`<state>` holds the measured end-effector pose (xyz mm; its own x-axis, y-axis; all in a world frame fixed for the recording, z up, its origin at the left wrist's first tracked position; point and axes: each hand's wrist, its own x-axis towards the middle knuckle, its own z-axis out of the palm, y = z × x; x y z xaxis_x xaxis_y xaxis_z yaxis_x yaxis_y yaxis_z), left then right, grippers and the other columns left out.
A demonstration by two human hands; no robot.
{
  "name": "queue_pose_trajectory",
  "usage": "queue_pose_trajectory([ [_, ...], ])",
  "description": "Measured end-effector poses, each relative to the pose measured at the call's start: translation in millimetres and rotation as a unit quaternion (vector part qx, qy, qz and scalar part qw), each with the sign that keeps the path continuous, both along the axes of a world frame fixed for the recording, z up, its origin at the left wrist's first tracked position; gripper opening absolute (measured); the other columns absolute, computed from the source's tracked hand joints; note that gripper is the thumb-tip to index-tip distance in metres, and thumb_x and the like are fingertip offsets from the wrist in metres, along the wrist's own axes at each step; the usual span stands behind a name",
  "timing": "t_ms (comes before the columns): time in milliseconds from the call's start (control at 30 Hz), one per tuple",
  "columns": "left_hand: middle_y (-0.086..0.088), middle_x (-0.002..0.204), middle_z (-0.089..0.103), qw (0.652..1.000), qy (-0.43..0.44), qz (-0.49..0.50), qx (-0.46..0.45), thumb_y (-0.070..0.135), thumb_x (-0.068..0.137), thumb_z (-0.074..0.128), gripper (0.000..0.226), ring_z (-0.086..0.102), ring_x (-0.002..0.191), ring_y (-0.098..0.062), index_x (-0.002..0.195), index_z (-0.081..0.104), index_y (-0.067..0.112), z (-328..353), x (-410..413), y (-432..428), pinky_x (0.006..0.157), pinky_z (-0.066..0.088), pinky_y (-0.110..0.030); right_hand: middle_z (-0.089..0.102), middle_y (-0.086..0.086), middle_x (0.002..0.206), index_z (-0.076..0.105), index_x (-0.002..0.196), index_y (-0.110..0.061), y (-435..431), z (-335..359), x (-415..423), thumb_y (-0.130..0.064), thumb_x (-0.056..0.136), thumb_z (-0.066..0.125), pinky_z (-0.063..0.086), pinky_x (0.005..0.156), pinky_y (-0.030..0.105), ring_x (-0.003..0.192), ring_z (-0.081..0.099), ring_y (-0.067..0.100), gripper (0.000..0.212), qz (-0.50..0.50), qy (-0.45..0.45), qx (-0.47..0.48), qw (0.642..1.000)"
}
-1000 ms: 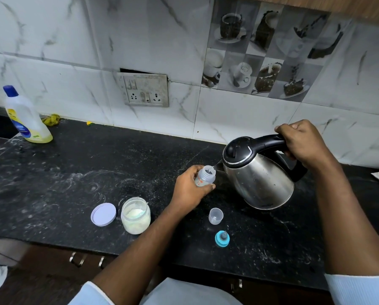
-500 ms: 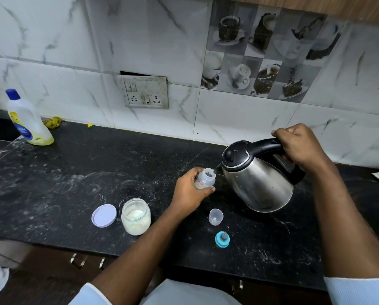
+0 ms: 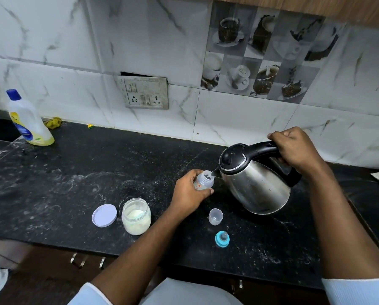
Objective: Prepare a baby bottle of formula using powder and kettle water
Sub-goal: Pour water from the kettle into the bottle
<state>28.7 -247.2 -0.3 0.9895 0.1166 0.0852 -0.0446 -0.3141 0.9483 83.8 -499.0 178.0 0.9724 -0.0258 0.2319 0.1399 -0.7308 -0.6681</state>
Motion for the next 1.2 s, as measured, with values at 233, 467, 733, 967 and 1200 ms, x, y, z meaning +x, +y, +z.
queue_pose_trajectory([
  [233, 0.014, 0.106, 0.075, 1.000, 0.007, 0.007, -0.002, 0.017, 0.074, 0.095, 0.050, 0.070, 0.095, 0.003, 0.115, 0.069, 0.025, -1.5, -1.3, -0.1, 0.079, 0.050, -0.007, 0.043, 0.016, 0.044, 0.044, 0.059, 0.010, 1.4, -1.1, -2.2, -0.028, 0.091, 0.058, 0.046, 0.054, 0.047, 0.043, 0.037, 0.022, 0.052, 0.002, 0.006, -0.003, 1.000],
  [467, 0.010, 0.106, 0.077, 1.000, 0.000, 0.014, -0.004, 0.019, 0.071, 0.095, 0.051, 0.073, 0.096, -0.007, 0.116, 0.071, 0.023, -6.9, 1.5, -0.3, 0.090, 0.060, -0.029, 0.045, 0.016, 0.044, 0.045, 0.060, 0.012, 3.5, -0.6, -4.1, -0.027, 0.092, 0.058, 0.046, 0.054, 0.044, 0.040, 0.037, 0.022, 0.052, -0.002, 0.004, -0.008, 1.000],
  [733, 0.011, 0.104, 0.077, 1.000, 0.005, 0.022, -0.004, 0.018, 0.070, 0.096, 0.051, 0.073, 0.095, -0.006, 0.115, 0.072, 0.023, -7.6, 1.8, 0.2, 0.086, 0.058, -0.023, 0.045, 0.014, 0.042, 0.044, 0.058, 0.011, 3.4, -3.4, -2.1, -0.026, 0.092, 0.058, 0.040, 0.052, 0.039, 0.039, 0.035, 0.022, 0.052, -0.003, 0.004, -0.007, 1.000],
  [967, 0.011, 0.107, 0.077, 1.000, 0.016, 0.019, -0.008, 0.018, 0.071, 0.096, 0.054, 0.073, 0.096, -0.004, 0.118, 0.071, 0.023, -7.4, 2.4, 0.6, 0.085, 0.055, -0.018, 0.042, 0.018, 0.046, 0.044, 0.061, 0.012, 2.3, -5.6, -0.7, -0.029, 0.091, 0.058, 0.046, 0.053, 0.046, 0.043, 0.036, 0.023, 0.053, -0.003, 0.004, -0.011, 1.000],
  [1200, 0.011, 0.109, 0.076, 1.000, 0.015, 0.017, -0.005, 0.018, 0.072, 0.096, 0.054, 0.072, 0.098, -0.004, 0.120, 0.071, 0.022, -5.3, 2.1, 1.6, 0.085, 0.055, -0.018, 0.040, 0.017, 0.048, 0.042, 0.060, 0.010, 3.2, -5.1, -0.2, -0.030, 0.090, 0.058, 0.045, 0.053, 0.045, 0.044, 0.035, 0.023, 0.053, -0.005, -0.001, -0.021, 1.000],
])
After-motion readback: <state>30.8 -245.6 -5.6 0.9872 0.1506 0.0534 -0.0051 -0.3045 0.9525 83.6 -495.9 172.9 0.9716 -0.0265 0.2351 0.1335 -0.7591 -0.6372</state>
